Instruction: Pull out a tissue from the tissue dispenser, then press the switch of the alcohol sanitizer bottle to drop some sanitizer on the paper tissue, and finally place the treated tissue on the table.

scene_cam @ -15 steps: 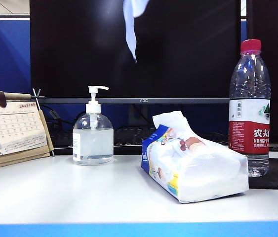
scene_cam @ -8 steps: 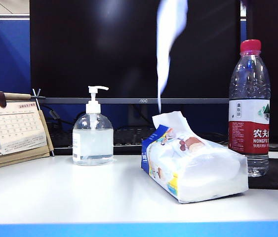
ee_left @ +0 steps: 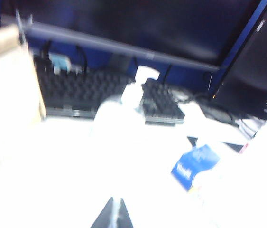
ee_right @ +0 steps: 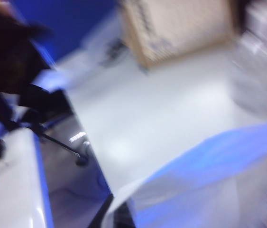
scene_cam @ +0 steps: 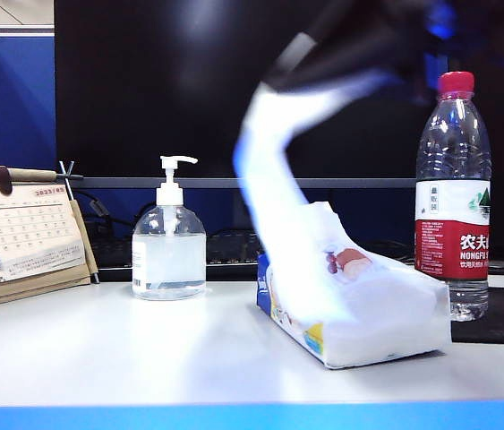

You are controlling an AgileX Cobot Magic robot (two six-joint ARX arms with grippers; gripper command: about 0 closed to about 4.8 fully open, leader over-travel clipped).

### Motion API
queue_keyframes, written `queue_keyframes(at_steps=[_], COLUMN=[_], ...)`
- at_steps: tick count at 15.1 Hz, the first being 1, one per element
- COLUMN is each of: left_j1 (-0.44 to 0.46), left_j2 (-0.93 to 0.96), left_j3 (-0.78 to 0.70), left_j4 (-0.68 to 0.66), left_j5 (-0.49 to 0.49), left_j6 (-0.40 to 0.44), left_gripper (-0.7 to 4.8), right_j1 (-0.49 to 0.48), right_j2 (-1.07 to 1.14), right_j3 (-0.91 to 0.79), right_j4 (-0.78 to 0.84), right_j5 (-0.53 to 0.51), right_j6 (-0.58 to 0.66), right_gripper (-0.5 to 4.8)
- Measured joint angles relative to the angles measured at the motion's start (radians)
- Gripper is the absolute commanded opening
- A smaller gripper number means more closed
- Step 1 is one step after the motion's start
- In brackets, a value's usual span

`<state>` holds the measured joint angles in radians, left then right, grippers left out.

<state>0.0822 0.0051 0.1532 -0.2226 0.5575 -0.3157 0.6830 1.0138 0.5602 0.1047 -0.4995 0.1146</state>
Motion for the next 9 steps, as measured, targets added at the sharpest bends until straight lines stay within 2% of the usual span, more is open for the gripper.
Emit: queue_keyframes(at_steps=[1,3,6,9], left_j1=[0.000,0.000,0.000,0.000], left_j2=[0.000,0.000,0.000,0.000], left_j3=[-0.018,-0.086,-0.135,-0.143], left_j4=[0.004,0.047,0.116,0.098], left_j5=[0.000,0.001,0.002,0.006], left_j6=[-0.005,-0.055,-0.076,-0.062], left_gripper=[-0.05,-0.05,-0.05,-0.05], right_j1=[0.024,0.097,0.113,0.113], right_j2=[0.016,0.150,0.330,0.432], right_j3=[0.000,0.000,0.002,0.003], right_j4=[0.037,0.210,0.423,0.491], right_j5=[0.014,0.028,0.029,0.029], right_j6=[0.013,0.096,0.147,0.134], right_gripper=[-0.02,-0.02,-0.02,-0.01])
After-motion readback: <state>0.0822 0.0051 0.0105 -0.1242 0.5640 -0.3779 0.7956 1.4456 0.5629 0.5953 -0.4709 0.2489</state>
